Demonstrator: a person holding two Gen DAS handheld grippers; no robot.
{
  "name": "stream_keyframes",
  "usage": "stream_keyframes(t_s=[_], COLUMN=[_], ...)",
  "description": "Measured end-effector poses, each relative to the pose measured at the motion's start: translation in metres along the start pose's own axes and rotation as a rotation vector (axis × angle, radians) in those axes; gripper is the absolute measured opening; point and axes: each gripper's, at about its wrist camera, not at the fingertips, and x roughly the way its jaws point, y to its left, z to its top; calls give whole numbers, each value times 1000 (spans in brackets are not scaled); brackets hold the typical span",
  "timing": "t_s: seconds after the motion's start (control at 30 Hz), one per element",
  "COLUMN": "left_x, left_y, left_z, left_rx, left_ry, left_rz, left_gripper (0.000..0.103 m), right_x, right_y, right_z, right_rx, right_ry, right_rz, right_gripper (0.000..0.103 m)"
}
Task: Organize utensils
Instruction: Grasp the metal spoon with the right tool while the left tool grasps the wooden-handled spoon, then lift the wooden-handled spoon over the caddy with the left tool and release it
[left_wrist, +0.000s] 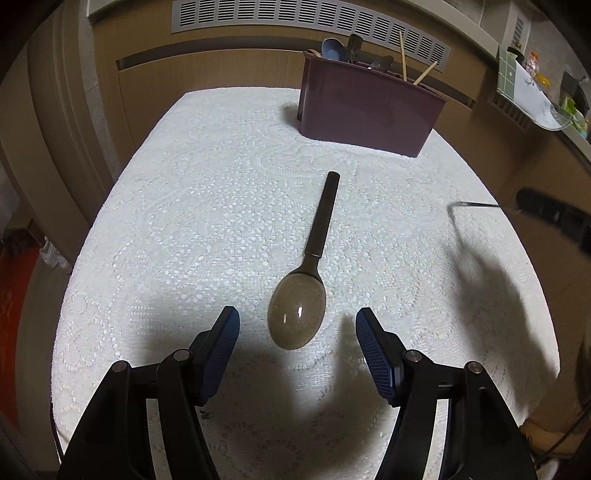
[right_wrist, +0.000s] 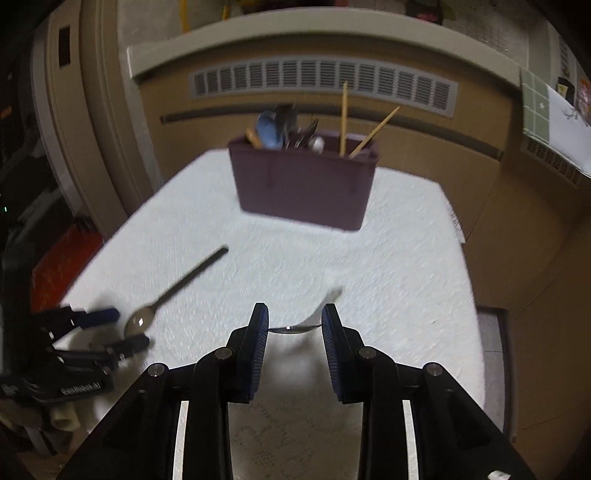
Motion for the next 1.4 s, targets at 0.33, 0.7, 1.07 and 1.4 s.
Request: stream_keyframes(t_s=[0.33,0.7,1.07,1.4], left_x=[2,-18,-89,-94], left_y=[-1,-16,-32,-46], left_z=[0,19,65,80], left_rx=[39,137,204,214], left_ry=[0,-87,-328,-340], left_rz=[18,75,79,27], left_gripper=[52,35,34,15], right_x=[0,-8,-33,-45], right_y=[-36,-34,-34,-31], right_z=[37,39,49,56], right_rx=[129,117,114,95], right_ry=[-24,-47,-109,-138], right_rz=[65,92,127,131], right_gripper=[26,25,26,25])
